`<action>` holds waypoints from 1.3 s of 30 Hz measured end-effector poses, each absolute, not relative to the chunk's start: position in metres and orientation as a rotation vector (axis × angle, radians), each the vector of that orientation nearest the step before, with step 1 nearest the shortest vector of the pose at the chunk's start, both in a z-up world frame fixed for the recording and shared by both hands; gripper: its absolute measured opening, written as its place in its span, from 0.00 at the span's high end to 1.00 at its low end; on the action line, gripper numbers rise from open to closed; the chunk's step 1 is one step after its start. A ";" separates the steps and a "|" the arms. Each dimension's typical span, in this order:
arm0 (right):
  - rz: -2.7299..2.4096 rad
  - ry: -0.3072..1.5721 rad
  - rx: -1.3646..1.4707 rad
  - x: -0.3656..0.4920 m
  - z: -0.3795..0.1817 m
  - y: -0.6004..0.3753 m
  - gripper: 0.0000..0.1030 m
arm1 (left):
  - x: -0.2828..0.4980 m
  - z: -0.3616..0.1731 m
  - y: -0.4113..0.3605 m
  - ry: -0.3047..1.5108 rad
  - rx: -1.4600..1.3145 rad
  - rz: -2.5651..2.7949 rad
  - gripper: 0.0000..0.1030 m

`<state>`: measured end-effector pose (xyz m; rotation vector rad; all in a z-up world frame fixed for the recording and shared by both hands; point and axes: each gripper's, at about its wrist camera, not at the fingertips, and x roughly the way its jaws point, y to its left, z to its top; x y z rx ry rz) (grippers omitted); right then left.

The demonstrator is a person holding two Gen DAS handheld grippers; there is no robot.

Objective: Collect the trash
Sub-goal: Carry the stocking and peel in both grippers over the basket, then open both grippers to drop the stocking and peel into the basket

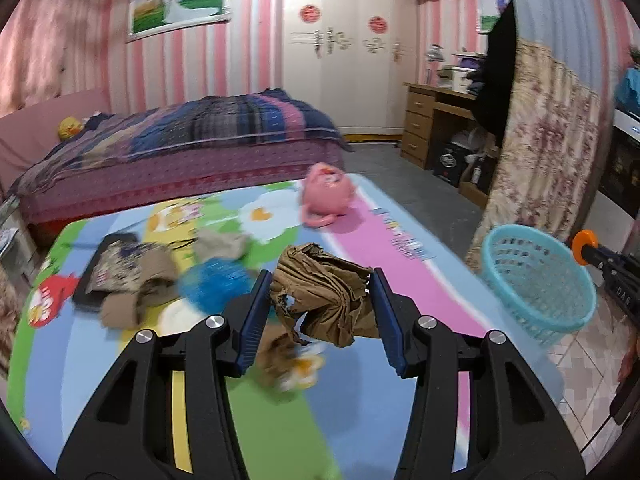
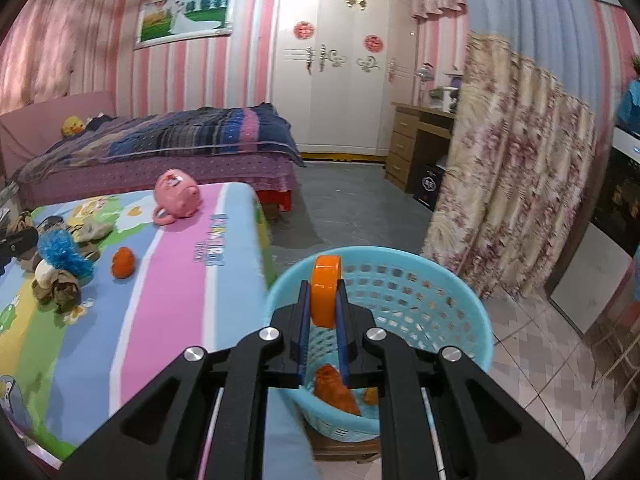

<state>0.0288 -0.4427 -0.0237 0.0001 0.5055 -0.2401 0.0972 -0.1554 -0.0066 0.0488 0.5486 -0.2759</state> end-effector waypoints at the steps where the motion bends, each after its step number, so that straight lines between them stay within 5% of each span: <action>1: -0.246 0.504 0.001 0.028 -0.024 -0.446 0.89 | 0.098 -0.006 -0.163 0.550 0.044 -0.294 0.53; 30: -0.360 0.525 0.138 0.031 -0.078 -0.559 0.89 | 0.143 -0.073 -0.403 0.654 0.195 -0.688 0.50; 35: -0.356 0.535 0.142 0.037 -0.082 -0.558 0.89 | 0.151 -0.069 -0.392 0.633 0.175 -0.659 0.21; 39: -0.352 0.537 0.155 0.040 -0.085 -0.557 0.89 | 0.153 -0.058 -0.375 0.609 0.144 -0.629 0.15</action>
